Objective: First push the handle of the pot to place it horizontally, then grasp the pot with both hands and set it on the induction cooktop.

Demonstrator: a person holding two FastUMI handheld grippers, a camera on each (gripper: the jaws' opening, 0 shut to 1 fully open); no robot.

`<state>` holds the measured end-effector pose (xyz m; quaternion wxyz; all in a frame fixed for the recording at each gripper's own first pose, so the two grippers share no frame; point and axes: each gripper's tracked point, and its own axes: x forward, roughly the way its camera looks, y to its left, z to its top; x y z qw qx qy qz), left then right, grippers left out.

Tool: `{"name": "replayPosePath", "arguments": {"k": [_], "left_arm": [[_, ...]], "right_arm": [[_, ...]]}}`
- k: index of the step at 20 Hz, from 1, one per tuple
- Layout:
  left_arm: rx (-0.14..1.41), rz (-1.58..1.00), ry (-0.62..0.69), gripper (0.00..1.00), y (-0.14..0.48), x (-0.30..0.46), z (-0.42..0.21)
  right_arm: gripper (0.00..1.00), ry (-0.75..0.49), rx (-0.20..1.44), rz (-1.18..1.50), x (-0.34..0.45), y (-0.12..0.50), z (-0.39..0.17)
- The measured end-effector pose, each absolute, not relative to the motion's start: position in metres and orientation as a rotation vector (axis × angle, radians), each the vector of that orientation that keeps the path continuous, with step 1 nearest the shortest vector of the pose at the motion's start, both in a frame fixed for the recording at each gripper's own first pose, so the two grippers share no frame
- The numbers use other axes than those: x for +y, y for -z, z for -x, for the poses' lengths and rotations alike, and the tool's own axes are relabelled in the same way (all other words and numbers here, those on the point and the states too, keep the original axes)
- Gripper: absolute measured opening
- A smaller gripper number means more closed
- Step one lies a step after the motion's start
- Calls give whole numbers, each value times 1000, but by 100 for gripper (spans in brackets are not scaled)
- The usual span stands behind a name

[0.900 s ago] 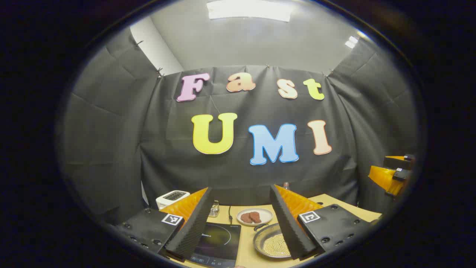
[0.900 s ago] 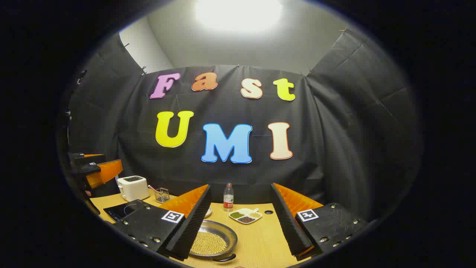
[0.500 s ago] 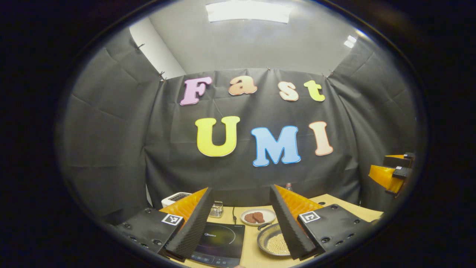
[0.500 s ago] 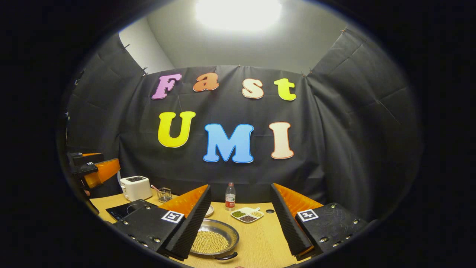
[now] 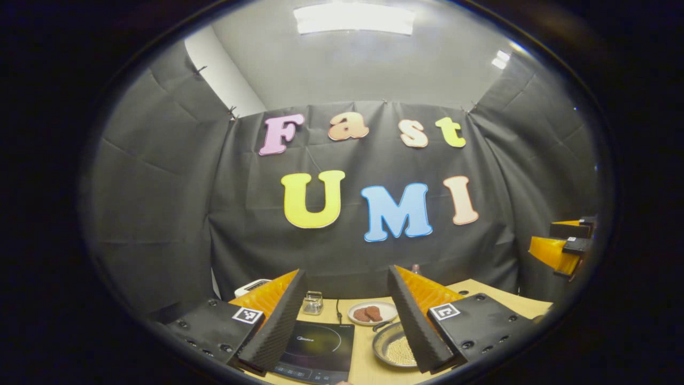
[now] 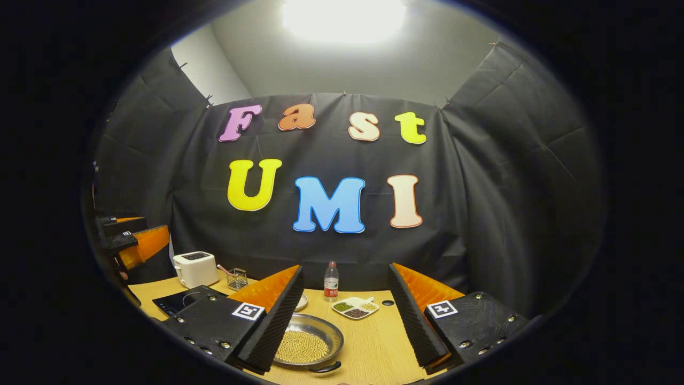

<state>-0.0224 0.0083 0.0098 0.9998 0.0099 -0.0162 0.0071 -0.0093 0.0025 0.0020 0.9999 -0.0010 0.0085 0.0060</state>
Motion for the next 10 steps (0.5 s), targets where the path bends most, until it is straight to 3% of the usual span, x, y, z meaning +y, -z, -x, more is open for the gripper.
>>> {"name": "replayPosePath", "arguments": {"k": [10], "left_arm": [[-40,-14,1,100,-14,7,19]], "right_arm": [[95,-3,48,-4,-2,11,4]]}}
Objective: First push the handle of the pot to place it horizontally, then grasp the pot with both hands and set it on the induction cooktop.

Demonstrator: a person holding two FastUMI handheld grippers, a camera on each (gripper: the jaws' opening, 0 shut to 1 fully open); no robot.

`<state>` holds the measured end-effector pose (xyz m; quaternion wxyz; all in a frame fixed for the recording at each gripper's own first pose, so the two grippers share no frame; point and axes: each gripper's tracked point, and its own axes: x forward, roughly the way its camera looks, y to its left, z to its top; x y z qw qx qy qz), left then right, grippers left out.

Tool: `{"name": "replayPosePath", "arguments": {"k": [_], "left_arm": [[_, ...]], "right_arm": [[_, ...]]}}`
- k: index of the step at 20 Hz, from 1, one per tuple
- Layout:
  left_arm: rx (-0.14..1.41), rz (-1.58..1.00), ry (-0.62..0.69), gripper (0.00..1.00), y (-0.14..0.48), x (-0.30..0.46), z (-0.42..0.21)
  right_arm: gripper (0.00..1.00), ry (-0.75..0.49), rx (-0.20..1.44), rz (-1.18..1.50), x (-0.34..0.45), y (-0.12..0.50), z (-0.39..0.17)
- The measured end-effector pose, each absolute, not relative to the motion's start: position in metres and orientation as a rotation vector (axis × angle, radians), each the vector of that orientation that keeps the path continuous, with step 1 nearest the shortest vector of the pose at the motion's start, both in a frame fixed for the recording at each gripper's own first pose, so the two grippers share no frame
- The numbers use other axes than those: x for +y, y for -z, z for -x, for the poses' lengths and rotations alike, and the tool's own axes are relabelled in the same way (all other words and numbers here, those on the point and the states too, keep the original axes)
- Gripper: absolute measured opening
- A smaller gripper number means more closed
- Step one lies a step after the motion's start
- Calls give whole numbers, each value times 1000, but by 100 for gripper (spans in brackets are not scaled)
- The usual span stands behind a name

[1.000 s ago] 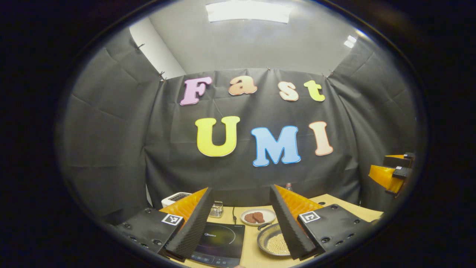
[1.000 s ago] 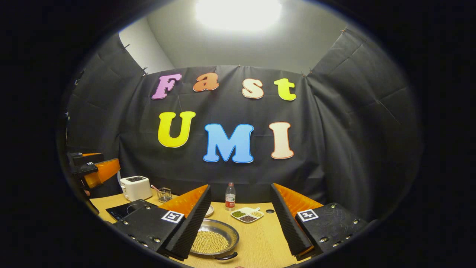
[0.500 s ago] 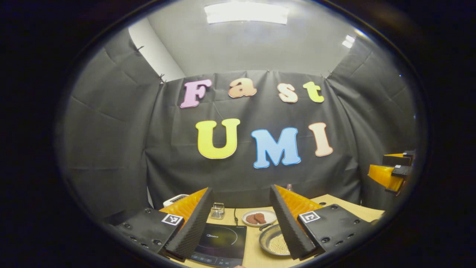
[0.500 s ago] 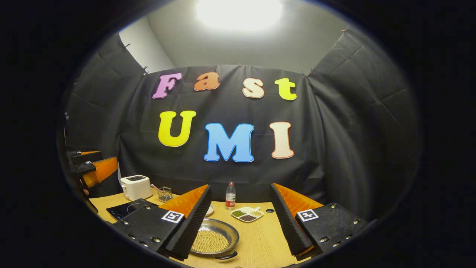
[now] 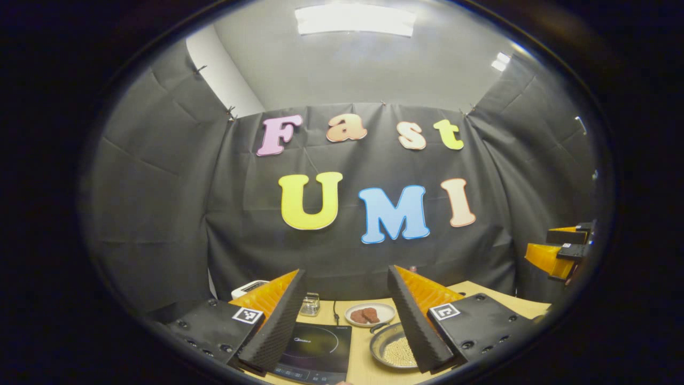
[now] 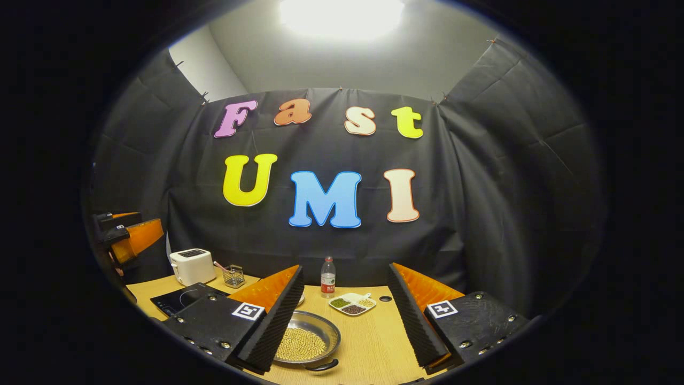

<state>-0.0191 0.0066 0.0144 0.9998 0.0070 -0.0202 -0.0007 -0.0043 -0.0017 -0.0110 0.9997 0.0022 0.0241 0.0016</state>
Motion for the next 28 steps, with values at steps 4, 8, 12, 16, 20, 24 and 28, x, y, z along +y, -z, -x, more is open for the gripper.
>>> {"name": "replayPosePath", "arguments": {"k": [4,8,12,16,20,24,28], "left_arm": [[-33,-31,23,100,-15,-2,15],[-43,-45,19,98,-22,-15,6],[-35,-33,3,98,-21,-33,2],[-26,-43,-39,100,-20,-44,4],[-21,-41,-100,92,-18,-46,13],[-9,-68,-164,99,-17,-34,24],[-4,-53,-202,97,-11,-19,13]], "right_arm": [[72,-4,65,-9,-2,20,3],[50,-46,79,9,2,31,-1],[31,-103,93,36,1,37,-5],[2,-195,114,36,7,53,-8],[1,-331,172,48,18,79,-8],[1,-433,279,15,38,115,-7],[1,-520,376,9,58,149,-8]]}}
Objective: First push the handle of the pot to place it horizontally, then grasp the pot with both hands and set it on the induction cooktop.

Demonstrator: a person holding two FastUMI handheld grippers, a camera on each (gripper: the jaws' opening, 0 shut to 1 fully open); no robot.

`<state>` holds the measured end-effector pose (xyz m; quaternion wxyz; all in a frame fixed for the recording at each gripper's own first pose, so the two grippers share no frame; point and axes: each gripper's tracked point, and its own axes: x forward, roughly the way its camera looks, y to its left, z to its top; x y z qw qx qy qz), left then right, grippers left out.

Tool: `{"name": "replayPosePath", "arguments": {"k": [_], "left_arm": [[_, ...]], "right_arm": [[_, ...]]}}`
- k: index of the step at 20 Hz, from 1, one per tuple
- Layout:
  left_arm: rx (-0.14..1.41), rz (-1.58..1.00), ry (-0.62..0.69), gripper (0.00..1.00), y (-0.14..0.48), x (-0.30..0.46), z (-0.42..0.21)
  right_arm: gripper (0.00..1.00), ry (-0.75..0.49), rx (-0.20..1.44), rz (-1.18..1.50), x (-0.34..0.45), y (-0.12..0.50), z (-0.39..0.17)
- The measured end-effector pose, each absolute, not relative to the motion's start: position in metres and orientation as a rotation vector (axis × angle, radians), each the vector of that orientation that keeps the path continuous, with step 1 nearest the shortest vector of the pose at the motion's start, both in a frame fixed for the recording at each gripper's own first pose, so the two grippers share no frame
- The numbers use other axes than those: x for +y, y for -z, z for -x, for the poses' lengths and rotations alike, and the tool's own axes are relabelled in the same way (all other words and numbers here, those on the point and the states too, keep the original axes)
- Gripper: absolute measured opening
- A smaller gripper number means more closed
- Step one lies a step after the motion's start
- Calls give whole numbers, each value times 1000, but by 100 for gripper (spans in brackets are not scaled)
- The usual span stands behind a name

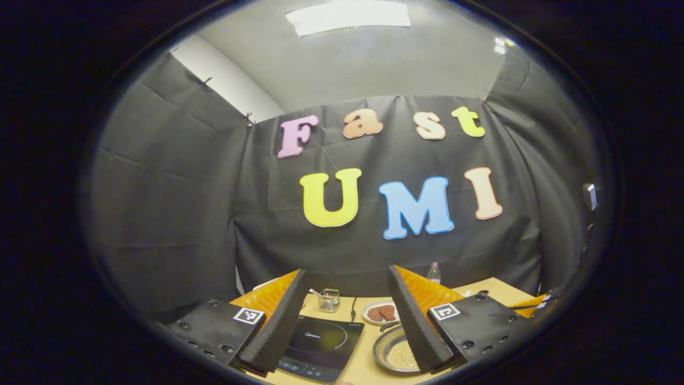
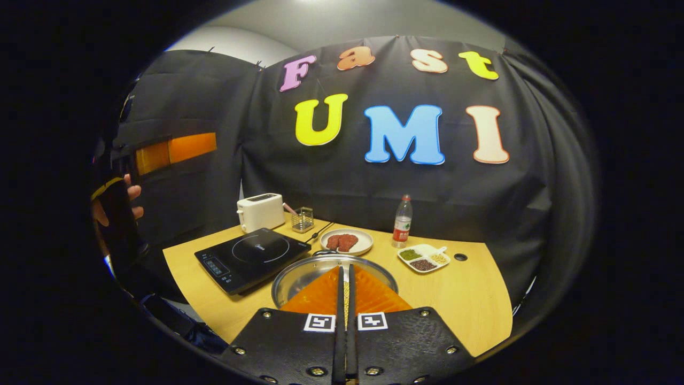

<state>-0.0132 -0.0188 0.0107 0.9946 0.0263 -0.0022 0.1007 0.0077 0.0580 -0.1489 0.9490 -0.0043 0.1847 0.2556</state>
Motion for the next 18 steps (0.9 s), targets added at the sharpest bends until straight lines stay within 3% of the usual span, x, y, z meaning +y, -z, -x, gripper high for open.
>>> {"name": "replayPosePath", "arguments": {"k": [7,10,12,18], "left_arm": [[-1,-48,-218,100,-2,4,-9],[10,-49,-229,93,4,18,-13],[17,-47,-235,100,9,26,-17],[40,-60,-235,97,22,40,-27]], "right_arm": [[1,-706,642,2,95,218,18],[1,-758,760,-4,107,245,34],[1,-777,822,-1,111,260,41],[2,-757,1007,-21,111,302,45]]}}
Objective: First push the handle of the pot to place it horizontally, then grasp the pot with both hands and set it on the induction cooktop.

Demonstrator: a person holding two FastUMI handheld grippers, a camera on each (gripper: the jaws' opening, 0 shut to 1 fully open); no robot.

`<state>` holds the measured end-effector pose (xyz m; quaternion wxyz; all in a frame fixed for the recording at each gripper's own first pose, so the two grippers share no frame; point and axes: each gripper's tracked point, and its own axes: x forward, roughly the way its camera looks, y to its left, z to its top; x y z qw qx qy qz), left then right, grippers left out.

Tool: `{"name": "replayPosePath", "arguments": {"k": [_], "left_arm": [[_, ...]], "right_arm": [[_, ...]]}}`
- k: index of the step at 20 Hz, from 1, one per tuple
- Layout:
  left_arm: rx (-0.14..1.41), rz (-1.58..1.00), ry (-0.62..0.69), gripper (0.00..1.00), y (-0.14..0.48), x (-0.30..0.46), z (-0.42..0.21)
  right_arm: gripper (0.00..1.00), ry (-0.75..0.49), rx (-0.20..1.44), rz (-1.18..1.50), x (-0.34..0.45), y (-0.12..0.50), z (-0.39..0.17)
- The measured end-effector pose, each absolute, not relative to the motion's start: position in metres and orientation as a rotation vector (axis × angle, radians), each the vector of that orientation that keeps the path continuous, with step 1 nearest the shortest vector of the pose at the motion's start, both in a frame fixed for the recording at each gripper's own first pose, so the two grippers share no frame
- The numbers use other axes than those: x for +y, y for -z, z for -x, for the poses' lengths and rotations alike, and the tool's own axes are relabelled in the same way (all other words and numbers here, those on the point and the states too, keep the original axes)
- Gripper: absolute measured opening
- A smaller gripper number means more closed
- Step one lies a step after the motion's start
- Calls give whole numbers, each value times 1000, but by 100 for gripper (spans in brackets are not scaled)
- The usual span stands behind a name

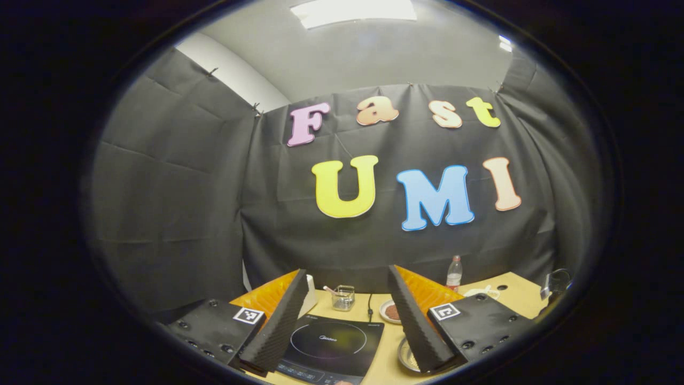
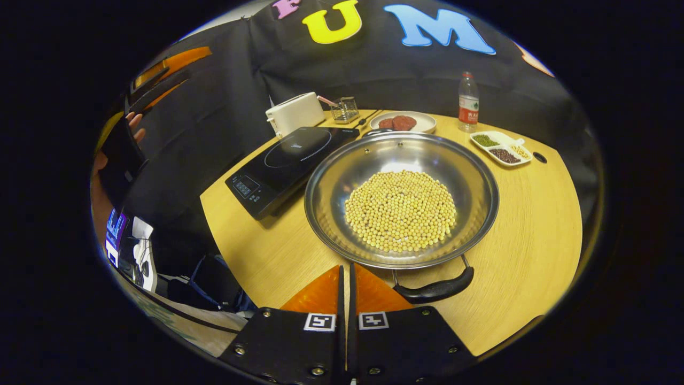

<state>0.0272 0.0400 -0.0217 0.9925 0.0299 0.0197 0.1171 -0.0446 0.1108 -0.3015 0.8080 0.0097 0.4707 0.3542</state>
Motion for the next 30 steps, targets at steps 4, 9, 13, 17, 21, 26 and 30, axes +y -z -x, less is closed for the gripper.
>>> {"name": "replayPosePath", "arguments": {"k": [4,9,13,17,21,26,30], "left_arm": [[52,-49,-228,97,33,43,-39],[65,-29,-204,91,46,37,-59],[76,-16,-179,91,55,29,-73],[93,4,-166,92,66,24,-81],[108,2,-160,91,76,25,-90],[136,6,-154,97,92,26,-98],[163,-2,-145,100,108,28,-103]], "right_arm": [[2,-712,1043,-1,97,310,39],[1,-651,1062,19,76,317,32],[1,-574,1069,24,53,323,20],[1,-487,1068,19,32,327,2],[1,-428,1069,25,15,331,-14],[1,-364,1067,58,-6,339,-37],[1,-280,1055,69,-25,345,-58]]}}
